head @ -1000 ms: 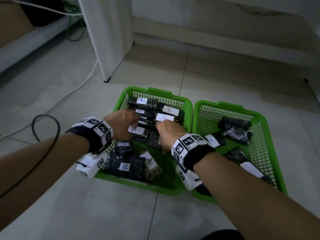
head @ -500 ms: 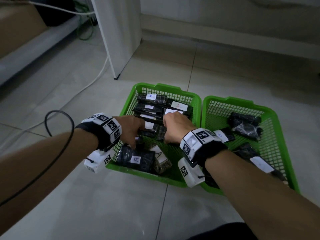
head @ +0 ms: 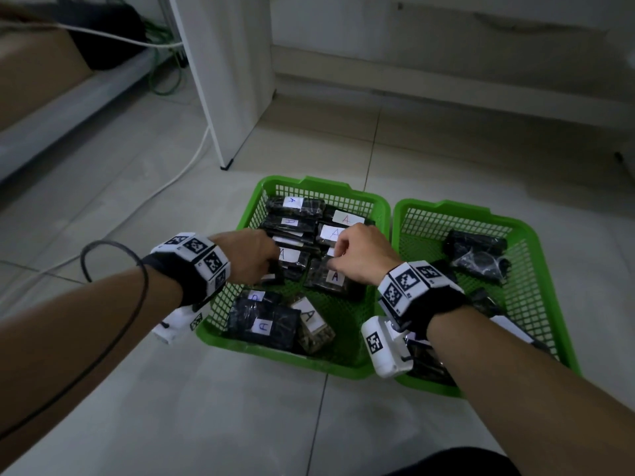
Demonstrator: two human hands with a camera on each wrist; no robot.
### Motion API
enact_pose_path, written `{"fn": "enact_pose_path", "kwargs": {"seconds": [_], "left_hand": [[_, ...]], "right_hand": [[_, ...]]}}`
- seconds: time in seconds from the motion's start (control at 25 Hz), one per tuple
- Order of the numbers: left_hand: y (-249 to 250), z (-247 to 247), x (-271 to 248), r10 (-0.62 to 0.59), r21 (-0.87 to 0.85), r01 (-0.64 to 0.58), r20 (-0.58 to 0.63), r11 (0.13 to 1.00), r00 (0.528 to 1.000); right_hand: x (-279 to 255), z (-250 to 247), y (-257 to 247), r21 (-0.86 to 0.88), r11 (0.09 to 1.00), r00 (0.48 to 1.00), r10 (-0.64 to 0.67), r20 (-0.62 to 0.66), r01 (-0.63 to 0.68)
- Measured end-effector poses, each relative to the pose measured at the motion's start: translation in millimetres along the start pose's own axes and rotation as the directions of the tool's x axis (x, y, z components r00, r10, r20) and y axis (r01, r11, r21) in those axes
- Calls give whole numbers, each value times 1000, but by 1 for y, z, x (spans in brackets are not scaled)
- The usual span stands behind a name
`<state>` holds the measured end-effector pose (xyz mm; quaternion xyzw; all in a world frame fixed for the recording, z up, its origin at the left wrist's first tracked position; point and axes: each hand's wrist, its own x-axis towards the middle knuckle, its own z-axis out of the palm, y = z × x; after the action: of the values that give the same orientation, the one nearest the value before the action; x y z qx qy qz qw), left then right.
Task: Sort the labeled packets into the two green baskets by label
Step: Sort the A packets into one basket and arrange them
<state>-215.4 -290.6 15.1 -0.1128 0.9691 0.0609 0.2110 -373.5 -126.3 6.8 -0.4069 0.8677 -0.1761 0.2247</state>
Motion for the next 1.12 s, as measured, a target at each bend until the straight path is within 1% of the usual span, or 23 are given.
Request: {"fn": "enact_pose_path", "kwargs": {"seconds": [0.08,0.16,0.2,0.24,0.32,0.36,0.4,0.44,0.48,0.52,0.56,0.6,0.64,0.68,0.72,0.76,0.8,0.84,0.92,1.0,1.04,1.08,1.12], "left_hand": [[2,-12,4,-61,-233,40,-87,972,994],[5,-22,12,-155,-511,39,-187,858,970],[9,-28,14,-211,-653,24,-208,757,955],[15,-33,15,-254,-790,12,-184,614,950],[29,-40,15,-245,-957,-18,-92,289,965],[34,-40,14,-217,-982,-34,-75,184,973],[38,-40,16,-216,-986,-54,-87,156,973],[38,-37,19,-257,-976,-74,-127,207,958],[37,-34,21,-311,-953,-85,-179,292,933],[36,-31,24,-346,-939,-76,-198,335,917],[36,-29,26,-348,-951,-65,-173,301,921],[38,-28,28,-329,-974,-68,-138,218,934],[43,-30,31,-307,-990,-78,-112,121,945],[46,-31,34,-313,-994,-95,-109,60,943],[47,-33,40,-342,-992,-114,-123,47,932],[46,-35,46,-371,-990,-122,-138,66,918],[45,-38,52,-386,-987,-123,-152,100,910],[44,-40,57,-386,-984,-114,-158,134,909],[45,-43,63,-369,-983,-92,-145,158,918],[48,-41,62,-335,-981,-92,-145,169,931],[49,-36,59,-312,-963,-94,-173,251,934],[45,-29,58,-283,-898,-98,-236,428,930],[40,-22,55,-211,-761,-99,-299,641,931]], "right_hand": [[-2,-6,1,118,990,997,-75,-2,74],[-5,-11,-1,229,960,987,-157,-28,159],[-7,-13,-3,264,947,983,-178,-44,183],[-9,-13,-6,291,938,982,-178,-62,189],[-11,-11,-8,311,932,981,-156,-116,185],[-12,-11,-7,325,929,980,-134,-149,177],[-12,-13,-6,360,920,980,-92,-177,152],[-11,-16,-3,427,897,983,-36,-181,111],[-12,-21,0,522,851,988,24,-151,59],[-11,-26,4,618,786,993,60,-101,16],[-13,-31,7,678,735,996,68,-56,-12],[-14,-36,8,707,706,998,60,-28,-23],[-14,-40,9,704,710,999,50,-6,-31],[-13,-40,11,695,719,999,37,7,-31],[-11,-41,12,654,756,1000,24,-4,-15],[-10,-43,14,568,822,999,0,-54,31],[-7,-46,15,416,905,992,-43,-122,91],[-2,-49,17,256,956,980,-105,-167,146],[3,-53,16,54,977,965,-192,-179,204],[6,-49,19,-24,979,966,-203,-157,202],[7,-44,22,-54,982,968,-189,-165,183],[8,-41,25,-81,986,970,-161,-181,149],[10,-39,29,-84,991,973,-120,-199,105]]}}
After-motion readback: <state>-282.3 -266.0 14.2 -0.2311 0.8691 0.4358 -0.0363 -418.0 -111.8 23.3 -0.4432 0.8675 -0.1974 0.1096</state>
